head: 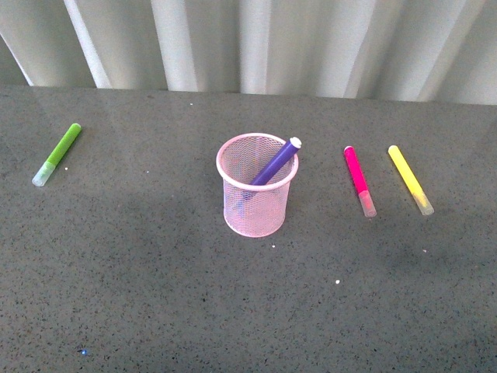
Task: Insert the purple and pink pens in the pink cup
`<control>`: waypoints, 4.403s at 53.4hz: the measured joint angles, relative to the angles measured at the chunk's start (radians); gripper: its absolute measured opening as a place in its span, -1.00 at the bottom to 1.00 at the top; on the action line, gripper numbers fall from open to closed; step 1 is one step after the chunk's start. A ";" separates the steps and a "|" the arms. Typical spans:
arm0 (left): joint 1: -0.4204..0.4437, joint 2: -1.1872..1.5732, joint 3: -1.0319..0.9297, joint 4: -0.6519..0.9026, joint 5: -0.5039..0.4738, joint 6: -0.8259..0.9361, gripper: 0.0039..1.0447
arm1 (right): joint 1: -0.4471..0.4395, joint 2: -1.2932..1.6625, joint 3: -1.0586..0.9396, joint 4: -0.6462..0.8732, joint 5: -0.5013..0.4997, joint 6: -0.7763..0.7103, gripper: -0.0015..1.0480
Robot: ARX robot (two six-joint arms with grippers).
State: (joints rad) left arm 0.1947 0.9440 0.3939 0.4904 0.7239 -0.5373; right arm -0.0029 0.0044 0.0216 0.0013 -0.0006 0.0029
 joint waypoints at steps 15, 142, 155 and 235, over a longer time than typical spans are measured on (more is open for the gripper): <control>0.365 -0.193 -0.219 0.060 -0.106 0.249 0.49 | 0.000 0.000 0.000 0.000 0.000 0.000 0.87; -0.195 -0.940 -0.385 -0.490 -0.724 0.532 0.87 | -0.018 1.185 0.665 0.705 0.063 0.013 0.87; -0.195 -0.940 -0.385 -0.490 -0.725 0.532 0.88 | 0.063 1.877 1.263 0.181 0.116 0.021 0.87; -0.195 -0.940 -0.385 -0.490 -0.724 0.533 0.88 | 0.198 2.404 1.413 0.019 0.032 0.251 0.31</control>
State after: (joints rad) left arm -0.0002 0.0040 0.0093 0.0006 -0.0006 -0.0048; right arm 0.1955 2.4084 1.4349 0.0200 0.0311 0.2539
